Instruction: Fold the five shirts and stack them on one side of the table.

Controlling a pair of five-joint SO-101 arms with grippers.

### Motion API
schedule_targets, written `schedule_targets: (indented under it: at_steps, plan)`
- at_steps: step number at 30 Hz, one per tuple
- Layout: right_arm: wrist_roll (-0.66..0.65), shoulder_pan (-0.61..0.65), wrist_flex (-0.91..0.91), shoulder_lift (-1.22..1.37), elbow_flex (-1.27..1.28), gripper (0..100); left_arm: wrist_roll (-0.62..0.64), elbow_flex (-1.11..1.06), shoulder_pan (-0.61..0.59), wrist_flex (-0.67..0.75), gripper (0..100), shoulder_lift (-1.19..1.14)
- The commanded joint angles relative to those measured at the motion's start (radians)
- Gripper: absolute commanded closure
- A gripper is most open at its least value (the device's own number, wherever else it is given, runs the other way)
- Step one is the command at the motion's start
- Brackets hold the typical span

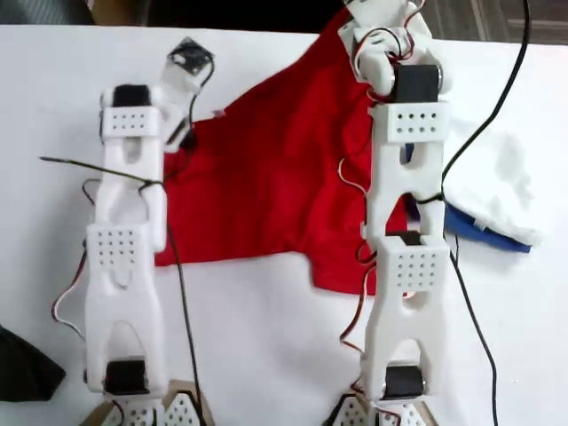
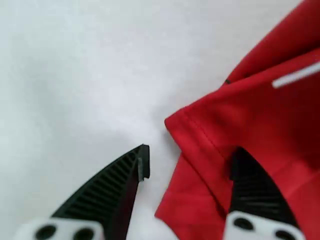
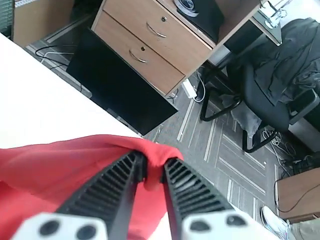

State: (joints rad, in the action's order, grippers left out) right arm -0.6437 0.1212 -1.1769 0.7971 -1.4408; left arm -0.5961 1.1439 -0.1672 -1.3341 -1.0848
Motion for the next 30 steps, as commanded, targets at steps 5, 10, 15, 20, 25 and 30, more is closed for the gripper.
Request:
schedule_targets:
  at_steps: [5, 10, 15, 20, 25, 30]
  plan:
    - [-0.009, -0.024, -0.022, -0.016, -0.052, 97.8, 0.002, 0.111, 0.006, 0.021, 72, -0.063]
    - [-0.009, -0.021, -0.022, -0.016, -0.052, 97.8, 0.0, 0.114, 0.017, 0.011, 80, -0.077]
    - [-0.009, -0.021, -0.022, -0.016, -0.052, 97.8, 0.008, 0.202, 0.025, -0.049, 96, -0.075]
    - [-0.009, -0.022, -0.05, -0.013, -0.052, 97.7, 0.005, 0.41, 0.046, -0.219, 98, -0.075]
    - [-0.008, -0.019, -0.108, -0.024, -0.078, 97.7, 0.0, 0.519, 0.11, -0.428, 98, -0.014]
    - [-0.008, -0.015, -0.228, -0.03, -0.209, 97.7, 0.009, 0.513, 0.117, -0.453, 98, 0.144]
